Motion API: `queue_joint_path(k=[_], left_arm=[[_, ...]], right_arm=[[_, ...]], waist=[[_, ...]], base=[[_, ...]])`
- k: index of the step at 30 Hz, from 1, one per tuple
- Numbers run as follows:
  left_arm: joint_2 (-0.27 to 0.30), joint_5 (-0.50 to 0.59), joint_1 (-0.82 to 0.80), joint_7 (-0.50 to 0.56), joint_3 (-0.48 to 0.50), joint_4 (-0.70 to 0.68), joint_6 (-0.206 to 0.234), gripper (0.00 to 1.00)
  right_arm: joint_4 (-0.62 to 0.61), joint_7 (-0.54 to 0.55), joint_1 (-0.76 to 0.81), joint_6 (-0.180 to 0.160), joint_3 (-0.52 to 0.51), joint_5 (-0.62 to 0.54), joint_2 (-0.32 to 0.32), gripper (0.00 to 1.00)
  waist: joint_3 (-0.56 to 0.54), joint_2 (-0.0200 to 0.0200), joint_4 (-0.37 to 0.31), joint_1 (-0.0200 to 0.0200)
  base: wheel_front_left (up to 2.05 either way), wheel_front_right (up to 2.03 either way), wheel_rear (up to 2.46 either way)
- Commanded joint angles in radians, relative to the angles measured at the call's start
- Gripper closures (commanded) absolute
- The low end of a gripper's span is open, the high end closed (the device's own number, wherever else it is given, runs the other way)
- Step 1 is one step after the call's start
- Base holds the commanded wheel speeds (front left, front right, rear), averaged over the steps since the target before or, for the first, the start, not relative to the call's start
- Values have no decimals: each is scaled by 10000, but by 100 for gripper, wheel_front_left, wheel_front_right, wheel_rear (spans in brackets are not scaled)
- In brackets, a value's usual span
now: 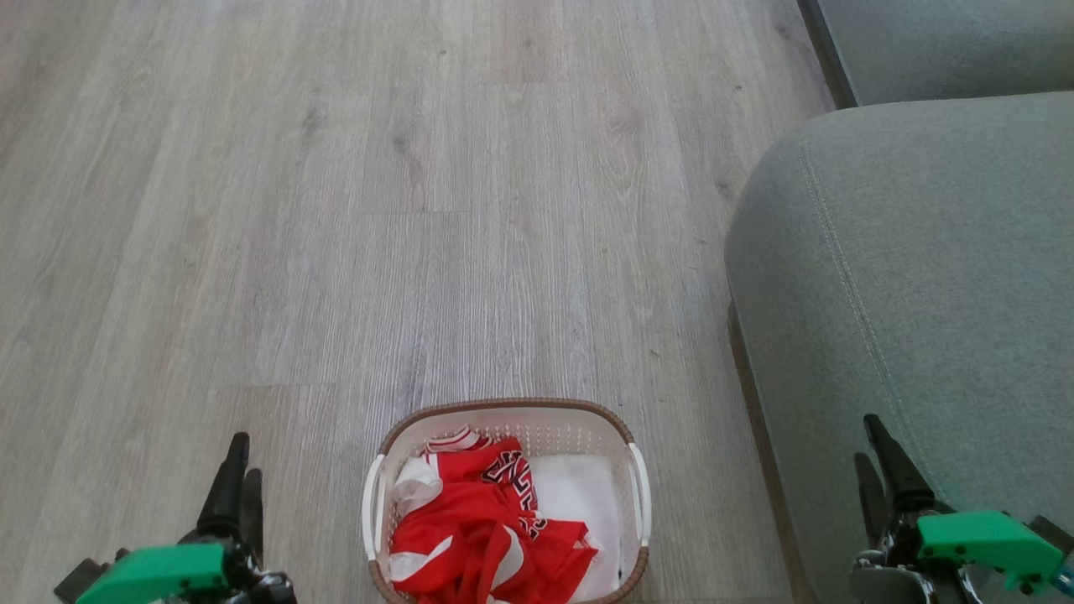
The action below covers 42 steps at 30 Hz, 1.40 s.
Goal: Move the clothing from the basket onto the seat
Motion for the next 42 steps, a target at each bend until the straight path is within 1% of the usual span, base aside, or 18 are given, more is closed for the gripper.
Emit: queue_joint_path(k=[1, 9, 19, 20, 30, 42], left_arm=[[91, 143, -333, -76, -2, -424, 4, 0], [104, 1197, -350, -338, -148, -889, 217, 0], [119, 2899, -329, -631, -479, -1372, 488, 0], [119, 2899, -329, -631, -479, -1372, 488, 0], [133, 4800, -234, -924, -731, -1710, 790, 0], [155, 6612, -14, -1274, -861, -2001, 1075, 0]], right_arm=[[-389, -102, -367, 0, 55, -119, -59, 0], [-642, -367, -399, 0, 167, -1069, -64, 0], [-1087, -662, -423, 0, 379, -2561, -70, 0], [-1087, -662, -423, 0, 379, -2561, -70, 0], [-1454, -957, -406, 0, 720, -4392, -76, 0], [-1609, -1310, -333, 0, 1132, -6053, -83, 0]], waist=[[-2, -1, 2, 0], [-24, -1, 28, 0], [-32, -1, 45, 0], [-32, -1, 45, 0], [-29, -1, 62, 0], [-50, -1, 70, 0]], base=[[0, 0, 0], [0, 0, 0], [0, 0, 0], [0, 0, 0], [0, 0, 0], [0, 0, 0]])
